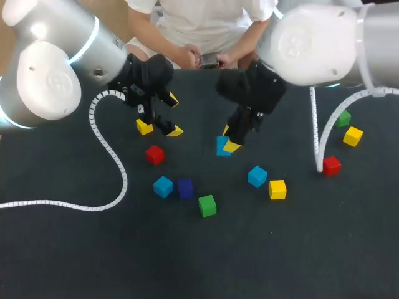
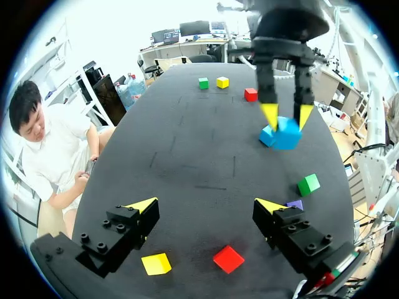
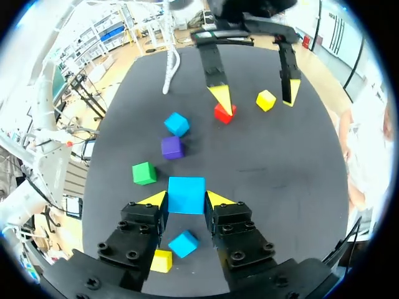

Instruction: Place the blue cubes, place green cubes on the blue cubes, place the yellow cubes on the green cubes, then place the red cubes on the yellow cubes, and place purple cube on the red cubes.

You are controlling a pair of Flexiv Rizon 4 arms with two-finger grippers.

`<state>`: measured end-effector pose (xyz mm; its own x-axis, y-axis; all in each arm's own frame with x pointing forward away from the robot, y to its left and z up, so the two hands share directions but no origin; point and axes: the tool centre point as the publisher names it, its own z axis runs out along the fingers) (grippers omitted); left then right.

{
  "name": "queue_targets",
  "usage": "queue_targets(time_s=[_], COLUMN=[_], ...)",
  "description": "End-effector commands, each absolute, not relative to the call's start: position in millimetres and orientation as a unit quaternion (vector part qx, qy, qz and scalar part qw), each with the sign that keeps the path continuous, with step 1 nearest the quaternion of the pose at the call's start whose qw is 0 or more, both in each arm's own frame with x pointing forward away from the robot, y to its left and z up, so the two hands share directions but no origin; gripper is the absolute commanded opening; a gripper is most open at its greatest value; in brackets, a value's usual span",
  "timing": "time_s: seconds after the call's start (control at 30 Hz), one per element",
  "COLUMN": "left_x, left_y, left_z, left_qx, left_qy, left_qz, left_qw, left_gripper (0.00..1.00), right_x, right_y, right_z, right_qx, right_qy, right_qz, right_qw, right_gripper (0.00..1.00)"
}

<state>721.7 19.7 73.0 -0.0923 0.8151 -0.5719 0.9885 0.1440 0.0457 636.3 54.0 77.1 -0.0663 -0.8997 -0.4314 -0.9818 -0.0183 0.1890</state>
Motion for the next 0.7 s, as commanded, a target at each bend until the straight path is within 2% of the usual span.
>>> queue_targets(time_s=[0.03,0.7], left_x=[722,722], left_y=[20,20], left_z=[73,73], left_qx=[0.629,0.629], left_qy=[0.716,0.716], left_qz=[-0.180,-0.180], left_qw=[0.241,0.241], left_gripper=[1.00,1.00], right_x=[652,662], right_y=[51,39], right_z=[59,17], right_qx=[-0.676,-0.670], right_qy=[0.695,0.714], right_qz=[0.227,0.183], right_qw=[0.090,0.084], right_gripper=[0.00,0.00])
